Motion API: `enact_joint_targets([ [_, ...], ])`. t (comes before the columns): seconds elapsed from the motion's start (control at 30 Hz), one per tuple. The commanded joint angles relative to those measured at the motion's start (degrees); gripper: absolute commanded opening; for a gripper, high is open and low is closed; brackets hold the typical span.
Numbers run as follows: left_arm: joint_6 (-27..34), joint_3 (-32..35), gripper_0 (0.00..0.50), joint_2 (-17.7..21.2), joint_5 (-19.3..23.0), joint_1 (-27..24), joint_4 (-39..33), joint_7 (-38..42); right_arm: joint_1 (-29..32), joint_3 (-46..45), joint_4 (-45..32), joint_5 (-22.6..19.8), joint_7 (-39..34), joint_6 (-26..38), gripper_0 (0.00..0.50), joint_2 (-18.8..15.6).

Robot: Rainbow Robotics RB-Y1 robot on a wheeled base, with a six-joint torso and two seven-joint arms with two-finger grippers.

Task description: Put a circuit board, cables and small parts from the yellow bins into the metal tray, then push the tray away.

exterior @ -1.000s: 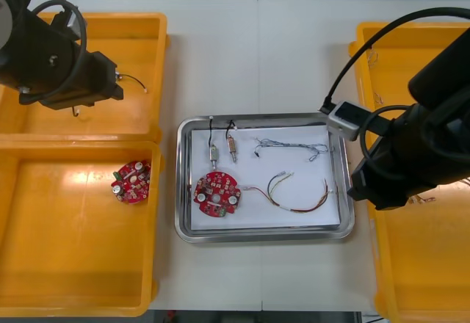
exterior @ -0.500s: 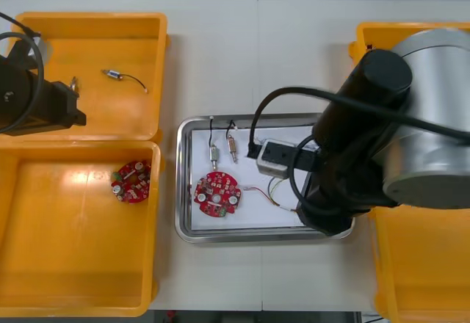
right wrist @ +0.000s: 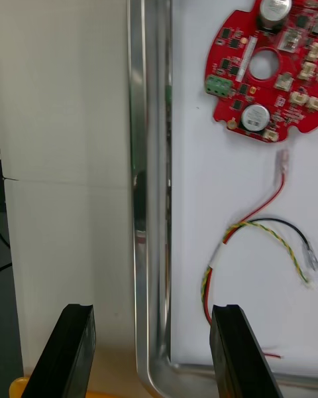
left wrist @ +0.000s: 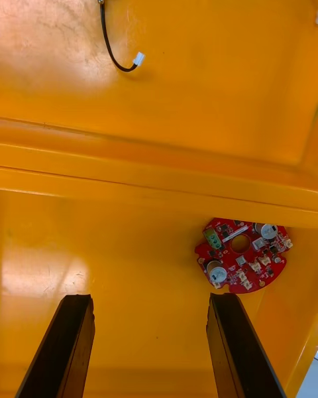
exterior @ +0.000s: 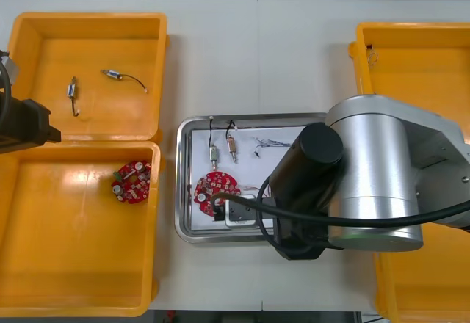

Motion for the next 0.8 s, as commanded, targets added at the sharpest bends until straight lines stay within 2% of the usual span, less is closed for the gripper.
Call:
enact_joint_targets([
  [0.03, 0.37, 1.57, 0.5, 2.62, 0.59, 1.98, -2.7, -3.14, -1.64, 4.38, 1.7, 2.15, 0.61, -1.46, 0.5, 3.31],
  [0.27, 0.37, 1.92, 0.5, 2.62, 0.42, 5.5, -5.16, -4.81, -1.64, 11.94, 2.84, 10.59, -0.27, -3.49, 0.5, 5.07],
  [0.8, 0.37, 2.27, 0.5, 2.62, 0.15, 8.66, -6.48, -7.62, -0.32, 17.65, 9.7, 15.95, -0.97, -8.5, 0.5, 8.41],
])
